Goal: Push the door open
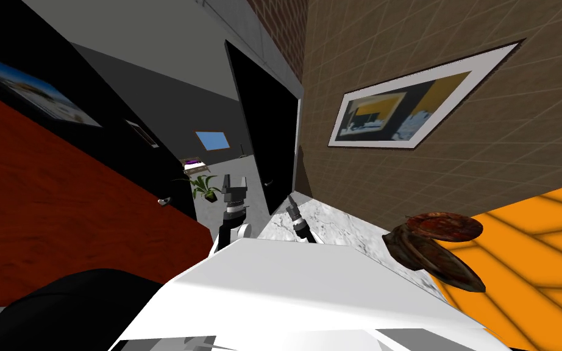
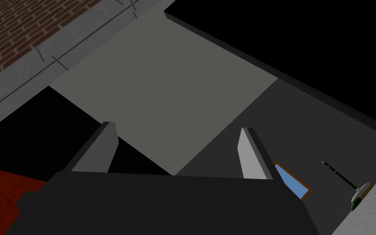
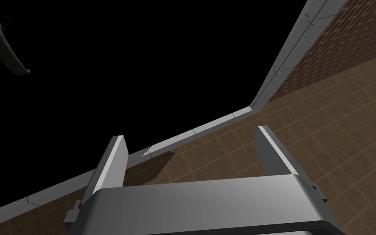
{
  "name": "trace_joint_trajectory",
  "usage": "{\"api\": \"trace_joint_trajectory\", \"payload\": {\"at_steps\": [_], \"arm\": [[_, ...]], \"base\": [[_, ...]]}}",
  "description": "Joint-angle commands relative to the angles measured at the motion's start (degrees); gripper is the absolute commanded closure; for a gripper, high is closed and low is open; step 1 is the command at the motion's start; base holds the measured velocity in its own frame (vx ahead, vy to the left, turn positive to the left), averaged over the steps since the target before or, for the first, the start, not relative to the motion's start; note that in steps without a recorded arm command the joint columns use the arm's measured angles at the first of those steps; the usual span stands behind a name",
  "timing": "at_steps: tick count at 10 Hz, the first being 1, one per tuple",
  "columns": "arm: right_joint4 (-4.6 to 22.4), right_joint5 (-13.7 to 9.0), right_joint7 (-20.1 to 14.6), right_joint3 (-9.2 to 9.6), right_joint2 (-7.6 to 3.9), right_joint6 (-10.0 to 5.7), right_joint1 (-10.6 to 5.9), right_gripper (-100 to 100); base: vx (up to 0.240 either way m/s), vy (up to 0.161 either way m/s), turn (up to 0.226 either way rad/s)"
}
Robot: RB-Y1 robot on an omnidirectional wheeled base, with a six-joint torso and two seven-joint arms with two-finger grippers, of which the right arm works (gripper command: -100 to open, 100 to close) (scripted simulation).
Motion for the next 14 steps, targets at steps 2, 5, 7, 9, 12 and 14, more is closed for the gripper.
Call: {"api": "trace_joint_trajectory", "payload": {"at_steps": [2, 5, 7, 9, 12, 14], "arm": [[3.0, 0.0, -0.4, 1.80, -0.19, -0.44, -1.29, -100], [6.0, 0.2, -0.8, 3.90, -0.31, -0.78, -2.55, -100], [9.1, 0.3, -1.1, 6.00, -0.44, -1.11, -3.82, -100], [11.9, 0.4, -1.5, 7.97, -0.54, -1.43, -5.00, -100], [14.8, 0.5, -1.8, 9.95, -0.64, -1.75, -6.19, -100], [16.6, 0.5, -2.0, 11.20, -0.70, -1.95, -6.94, -100]], "base": [[0.096, -0.013, -0.010], [0.108, -0.016, -0.007], [0.113, -0.012, -0.010], [0.185, -0.026, -0.014], [0.106, -0.011, -0.007], [0.093, -0.014, -0.006]]}}
